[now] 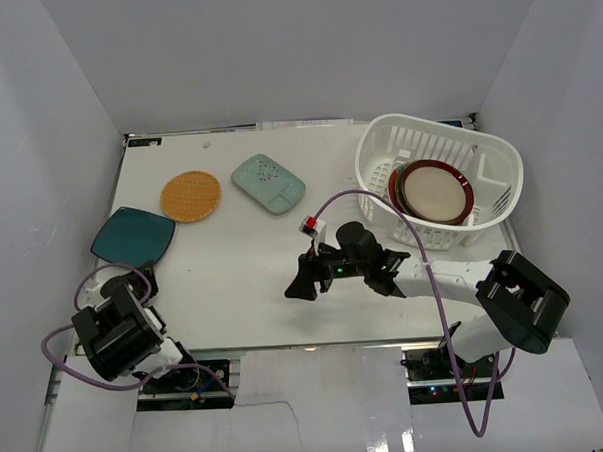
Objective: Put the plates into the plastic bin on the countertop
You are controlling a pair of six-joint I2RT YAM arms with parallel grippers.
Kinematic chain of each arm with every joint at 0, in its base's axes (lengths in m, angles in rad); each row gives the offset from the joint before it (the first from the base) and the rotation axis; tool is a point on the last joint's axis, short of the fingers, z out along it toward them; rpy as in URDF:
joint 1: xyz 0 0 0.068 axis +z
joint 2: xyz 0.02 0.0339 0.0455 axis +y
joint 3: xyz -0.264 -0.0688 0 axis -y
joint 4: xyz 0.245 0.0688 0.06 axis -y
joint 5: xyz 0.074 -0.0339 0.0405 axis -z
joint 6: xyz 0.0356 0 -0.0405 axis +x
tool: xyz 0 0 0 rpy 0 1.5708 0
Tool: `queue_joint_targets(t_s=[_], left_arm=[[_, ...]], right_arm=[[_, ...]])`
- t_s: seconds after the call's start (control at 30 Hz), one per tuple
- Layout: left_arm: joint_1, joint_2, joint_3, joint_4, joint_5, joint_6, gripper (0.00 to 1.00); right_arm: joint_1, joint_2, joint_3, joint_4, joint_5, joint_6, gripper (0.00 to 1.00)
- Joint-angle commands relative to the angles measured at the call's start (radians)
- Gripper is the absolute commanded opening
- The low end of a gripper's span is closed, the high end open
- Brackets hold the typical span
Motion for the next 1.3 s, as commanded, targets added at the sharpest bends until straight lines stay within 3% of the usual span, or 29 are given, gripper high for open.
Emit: queue_joint_targets(t_s=[0.0,0.23,0.4,0.6,0.7,0.9,1.27], left_arm=[[-0.003,-0.137,-0.142,-0.02,0.041,0.017,0.0],[-0.003,-0.485,-0.101,-0.2,0.079,-0.03,0.0],[-0.002,-0.639,-0.007,-0.331,0.097,-0.046,0.0],[-0.002,-0.603,0.059,-0.312,0.243,-0.054,0.0],[-0.003,-0.595,0.134,-0.359,0.362,-0.021,0.0],[-0.06,-0.583,0.26,-0.444,0.64,0.019,0.0],[-0.347,-0.46,0.407,-0.505,0.731,0.081,0.0]], right_arm=[[-0.001,0.006,0.03,0.009,-0.007,0.002,0.68],[0.007,0.001,0.085,-0.046,-0.002,0.002,0.68],[0.008,-0.002,0.153,-0.088,-0.016,-0.008,0.73],[-0.012,0.0,0.255,-0.108,-0.047,-0.001,0.98],[-0.055,0.0,0.303,-0.108,-0.068,0.027,0.9],[-0.151,0.035,0.402,-0.129,-0.054,0.041,0.9],[-0.245,0.182,0.579,-0.186,-0.022,0.035,0.9]])
